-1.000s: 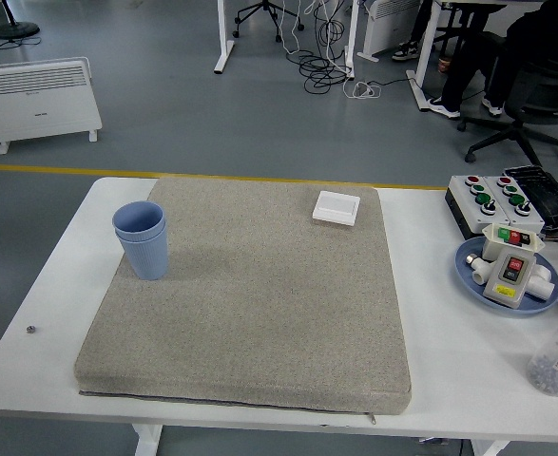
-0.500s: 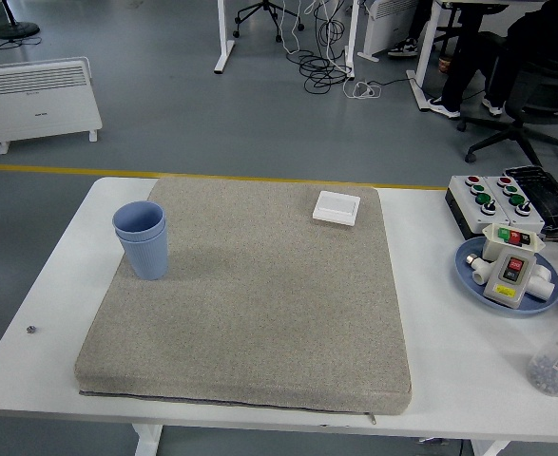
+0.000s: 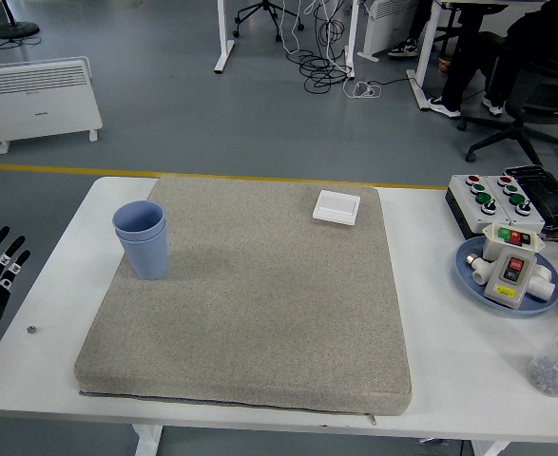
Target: Push cup pick cup insert cup
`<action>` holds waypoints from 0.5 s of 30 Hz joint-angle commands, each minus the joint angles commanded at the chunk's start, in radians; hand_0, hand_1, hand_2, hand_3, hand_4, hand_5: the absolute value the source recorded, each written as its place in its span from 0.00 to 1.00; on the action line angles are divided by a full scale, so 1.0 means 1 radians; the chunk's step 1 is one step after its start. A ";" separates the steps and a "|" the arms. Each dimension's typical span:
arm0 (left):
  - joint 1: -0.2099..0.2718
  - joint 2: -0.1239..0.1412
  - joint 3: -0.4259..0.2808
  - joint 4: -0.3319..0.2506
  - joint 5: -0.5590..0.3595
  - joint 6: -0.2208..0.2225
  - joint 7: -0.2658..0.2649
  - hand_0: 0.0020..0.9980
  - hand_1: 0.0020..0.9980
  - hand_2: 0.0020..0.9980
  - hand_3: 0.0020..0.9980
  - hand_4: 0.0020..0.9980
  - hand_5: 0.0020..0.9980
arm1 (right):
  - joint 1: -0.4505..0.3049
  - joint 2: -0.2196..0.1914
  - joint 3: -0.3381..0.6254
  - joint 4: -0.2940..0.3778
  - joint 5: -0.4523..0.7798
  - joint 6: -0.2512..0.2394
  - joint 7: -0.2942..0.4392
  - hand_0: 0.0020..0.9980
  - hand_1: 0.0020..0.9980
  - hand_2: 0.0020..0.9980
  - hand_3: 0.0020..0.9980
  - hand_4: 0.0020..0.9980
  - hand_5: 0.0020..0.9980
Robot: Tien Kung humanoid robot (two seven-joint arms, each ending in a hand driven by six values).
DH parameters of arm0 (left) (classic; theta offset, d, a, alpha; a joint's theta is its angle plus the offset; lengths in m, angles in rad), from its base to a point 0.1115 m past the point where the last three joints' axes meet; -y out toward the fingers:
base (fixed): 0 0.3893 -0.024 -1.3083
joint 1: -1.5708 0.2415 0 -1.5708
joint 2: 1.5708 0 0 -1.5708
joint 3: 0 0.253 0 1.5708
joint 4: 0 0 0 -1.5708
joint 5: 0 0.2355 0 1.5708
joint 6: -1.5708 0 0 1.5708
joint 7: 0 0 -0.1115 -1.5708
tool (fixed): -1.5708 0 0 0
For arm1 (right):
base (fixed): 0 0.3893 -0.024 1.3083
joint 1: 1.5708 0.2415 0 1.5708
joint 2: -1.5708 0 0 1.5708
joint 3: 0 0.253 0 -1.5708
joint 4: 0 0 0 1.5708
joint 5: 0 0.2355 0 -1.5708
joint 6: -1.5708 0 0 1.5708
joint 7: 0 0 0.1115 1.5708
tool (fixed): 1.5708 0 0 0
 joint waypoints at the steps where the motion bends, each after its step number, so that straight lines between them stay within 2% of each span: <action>1: -0.004 -0.001 0.001 0.002 -0.001 0.003 -0.004 0.92 0.91 0.99 0.92 0.63 1.00 | 0.000 0.000 0.000 0.000 0.000 0.000 0.000 0.75 0.61 0.59 0.58 0.11 0.57; 15: 0.004 -0.002 0.012 0.001 -0.019 0.003 -0.003 0.91 0.91 0.99 0.92 0.62 1.00 | 0.007 0.000 0.000 0.000 -0.006 0.000 -0.004 0.75 0.61 0.58 0.58 0.11 0.57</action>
